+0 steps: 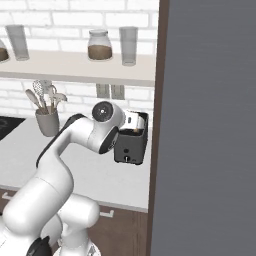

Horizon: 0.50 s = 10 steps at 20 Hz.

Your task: Start the toaster. Once the lever pops up, take the bread to the plate on the dining counter.

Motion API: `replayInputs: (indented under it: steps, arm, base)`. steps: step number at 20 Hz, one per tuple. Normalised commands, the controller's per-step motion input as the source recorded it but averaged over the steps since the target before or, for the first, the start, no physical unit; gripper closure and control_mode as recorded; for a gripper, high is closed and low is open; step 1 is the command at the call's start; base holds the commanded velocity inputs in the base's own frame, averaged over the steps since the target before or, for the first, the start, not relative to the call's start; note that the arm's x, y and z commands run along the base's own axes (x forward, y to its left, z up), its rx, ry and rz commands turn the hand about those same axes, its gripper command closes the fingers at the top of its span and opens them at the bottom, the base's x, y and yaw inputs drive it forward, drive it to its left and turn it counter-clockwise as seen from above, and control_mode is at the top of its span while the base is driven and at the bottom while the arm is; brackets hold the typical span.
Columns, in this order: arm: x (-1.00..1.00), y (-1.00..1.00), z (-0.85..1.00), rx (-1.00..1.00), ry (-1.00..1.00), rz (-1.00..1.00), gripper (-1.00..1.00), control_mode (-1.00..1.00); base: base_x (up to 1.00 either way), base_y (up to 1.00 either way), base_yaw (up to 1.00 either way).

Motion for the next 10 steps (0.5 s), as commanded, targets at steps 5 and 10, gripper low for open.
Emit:
replayInputs:
  steps: [5, 10]
  arm:
    - [0.06, 0.05, 0.01, -0.03, 0.01, 0.00, -1.00, -1.00]
    - [0.00, 0.00, 0.00, 0.00, 0.00, 0.00, -1.00, -1.00]
  base:
    - [0.00, 0.00, 0.00]
    - [0.00, 0.00, 0.00]
